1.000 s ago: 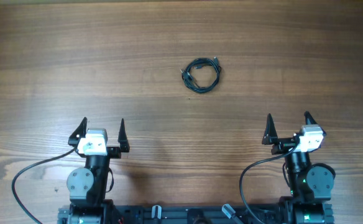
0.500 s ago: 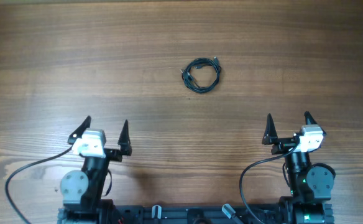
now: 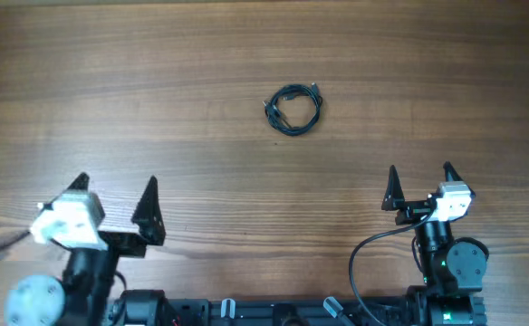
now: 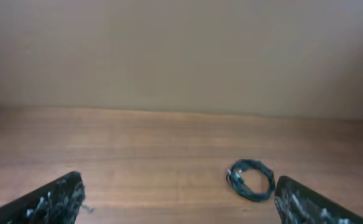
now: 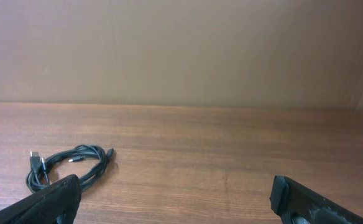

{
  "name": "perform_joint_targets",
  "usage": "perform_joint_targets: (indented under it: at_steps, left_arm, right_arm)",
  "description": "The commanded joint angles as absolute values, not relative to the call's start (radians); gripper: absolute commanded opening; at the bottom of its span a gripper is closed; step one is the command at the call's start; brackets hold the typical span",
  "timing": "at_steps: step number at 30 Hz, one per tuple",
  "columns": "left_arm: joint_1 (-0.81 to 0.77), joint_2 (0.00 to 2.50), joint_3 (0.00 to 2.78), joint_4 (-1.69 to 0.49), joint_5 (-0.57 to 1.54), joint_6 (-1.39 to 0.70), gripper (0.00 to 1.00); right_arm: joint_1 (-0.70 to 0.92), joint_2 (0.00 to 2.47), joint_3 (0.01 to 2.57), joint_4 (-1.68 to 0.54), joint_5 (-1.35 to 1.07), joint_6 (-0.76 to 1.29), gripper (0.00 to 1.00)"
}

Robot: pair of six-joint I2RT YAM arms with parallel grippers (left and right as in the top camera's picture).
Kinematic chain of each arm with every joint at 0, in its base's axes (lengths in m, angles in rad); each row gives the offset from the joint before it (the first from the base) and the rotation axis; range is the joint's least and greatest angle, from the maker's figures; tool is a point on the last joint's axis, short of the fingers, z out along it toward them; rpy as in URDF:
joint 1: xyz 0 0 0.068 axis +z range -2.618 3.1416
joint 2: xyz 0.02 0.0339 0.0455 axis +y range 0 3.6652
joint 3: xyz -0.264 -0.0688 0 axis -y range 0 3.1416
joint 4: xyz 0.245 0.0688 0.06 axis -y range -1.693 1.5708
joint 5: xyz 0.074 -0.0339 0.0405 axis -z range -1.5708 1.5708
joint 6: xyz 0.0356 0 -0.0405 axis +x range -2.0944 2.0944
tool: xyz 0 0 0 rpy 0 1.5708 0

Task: Untangle cables
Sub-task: 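Raise both arms and move grippers toward the black cable coil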

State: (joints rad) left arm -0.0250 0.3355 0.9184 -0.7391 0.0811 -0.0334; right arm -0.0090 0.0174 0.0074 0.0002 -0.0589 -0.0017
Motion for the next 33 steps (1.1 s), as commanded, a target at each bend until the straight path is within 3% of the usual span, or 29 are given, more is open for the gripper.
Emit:
perform_joint_targets:
  at_steps: [1, 5, 9, 33]
  left_arm:
    - [-0.02, 0.527, 1.143, -0.873, 0.05, -0.046, 1.0]
    - [-0.02, 0.754, 1.333, -1.028, 0.025, -0.046, 1.0]
    - [-0.02, 0.842, 1.363, -1.029, 0.025, -0.046, 1.0]
    - [-0.02, 0.846, 1.363, -0.938, 0.103, -0.041, 1.0]
  right_arm:
    - [-0.004, 0.005, 0.005, 0.002, -0.046, -0.007, 1.0]
    - [-0.004, 0.005, 0.005, 0.002, -0.046, -0.007, 1.0]
    - [-0.004, 0.005, 0.005, 0.002, -0.046, -0.007, 1.0]
    - [-0.004, 0.007, 0.005, 0.006, -0.087, 0.087, 1.0]
